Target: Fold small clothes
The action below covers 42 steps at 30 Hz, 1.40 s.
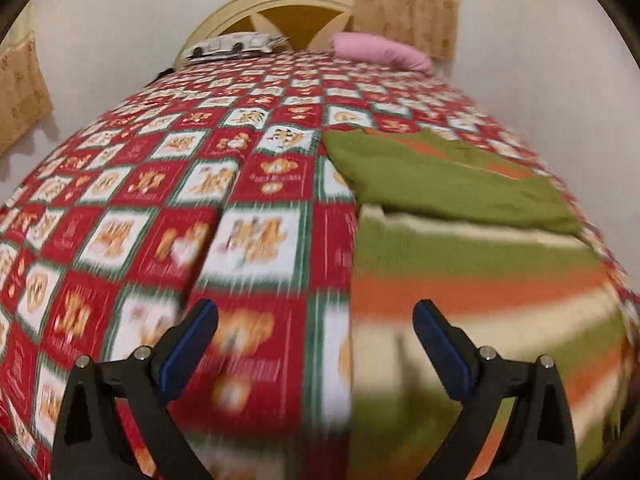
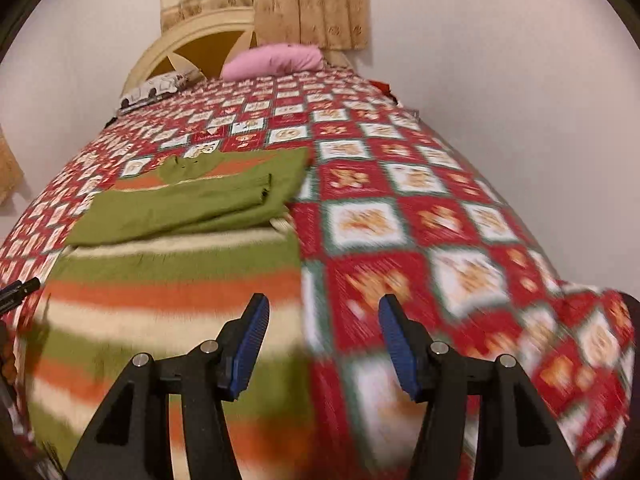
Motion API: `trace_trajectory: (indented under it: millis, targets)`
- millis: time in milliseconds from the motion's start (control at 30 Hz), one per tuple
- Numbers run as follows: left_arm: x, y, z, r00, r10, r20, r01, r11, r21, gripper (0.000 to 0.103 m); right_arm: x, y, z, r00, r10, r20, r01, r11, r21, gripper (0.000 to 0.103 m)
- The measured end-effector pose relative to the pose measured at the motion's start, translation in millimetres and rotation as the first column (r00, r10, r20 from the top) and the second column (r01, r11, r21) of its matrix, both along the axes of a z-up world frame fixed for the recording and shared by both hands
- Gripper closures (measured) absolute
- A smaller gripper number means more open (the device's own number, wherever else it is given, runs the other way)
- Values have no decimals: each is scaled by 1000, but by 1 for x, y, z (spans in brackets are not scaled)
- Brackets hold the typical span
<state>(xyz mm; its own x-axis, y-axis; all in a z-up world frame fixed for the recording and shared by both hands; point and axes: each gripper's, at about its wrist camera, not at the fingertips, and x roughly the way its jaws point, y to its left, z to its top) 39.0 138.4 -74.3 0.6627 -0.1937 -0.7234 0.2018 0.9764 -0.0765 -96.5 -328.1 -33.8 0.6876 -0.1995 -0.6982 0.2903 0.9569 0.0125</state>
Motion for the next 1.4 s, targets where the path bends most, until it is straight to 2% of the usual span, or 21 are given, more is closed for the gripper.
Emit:
trace_trajectory:
  millis: [100,200,300,400,467,533,633,700,733,767,800,867,933,967,1033,1133,1200,1267,1367,1400]
  targets:
    - [-35,15,-4,998,-61,-18,61,998,-32,3,-54,0,1,1000,20,-11,-20,1000,20,45]
    - [-62,18,-10,993,-109,-44,107,993,-54,3,-86,8,-3,999,53,-8,-52,993,105,45]
    - [-82,14,-15,990,-130,-53,127,990,-64,3,-96,34,-13,993,118,-23,-113,981,157,45]
    - [-100,12,-20,988,-140,-68,135,987,-85,3,-95,73,-26,975,215,-57,-202,965,169,45]
    - [-110,9,-23,985,-155,-70,149,985,-83,3,-94,95,-35,962,257,-91,-242,958,152,45]
    - [-117,4,-23,985,-162,-51,160,986,-47,3,-92,119,-49,945,292,-147,-280,955,99,45]
    - [-124,5,-21,984,-176,-23,176,984,-32,3,-88,146,-73,923,285,-260,-308,950,-55,45]
    - [-126,9,-19,984,-179,-9,179,983,-43,3,-91,151,-77,924,281,-260,-314,945,-95,46]
    - [-126,12,-18,984,-176,-5,175,983,-52,3,-91,149,-76,924,278,-263,-308,948,-80,57]
    - [-125,16,-17,986,-169,-4,169,984,-64,3,-91,145,-74,926,266,-269,-293,954,-66,79]
    - [-124,19,-17,987,-162,-3,161,984,-73,3,-90,138,-70,931,238,-278,-264,963,-61,93]
    - [-120,26,-15,989,-146,5,146,985,-87,3,-90,124,-64,932,236,-276,-238,971,25,94]
    - [-115,31,-10,991,-133,16,134,987,-87,3,-90,104,-57,940,238,-243,-203,966,162,95]
    - [-113,34,-8,991,-130,22,131,988,-86,3,-90,93,-50,946,246,-212,-193,951,243,95]
    - [-105,40,-1,992,-122,41,125,988,-93,3,-86,81,-39,954,257,-156,-193,921,337,96]
    - [-93,50,8,991,-122,53,128,983,-130,3,-68,61,-14,964,264,-38,-210,840,501,97]
    - [-83,55,13,991,-120,55,127,981,-148,3,-45,51,1,968,248,25,-220,802,556,97]
    - [-74,58,17,990,-122,64,130,980,-150,3,-21,47,11,975,214,56,-208,806,554,97]
    - [-62,61,17,990,-134,48,140,978,-154,3,22,28,12,985,151,81,-169,777,607,98]
    - [-60,61,17,989,-140,43,144,977,-154,3,36,23,9,989,122,83,-147,779,609,100]
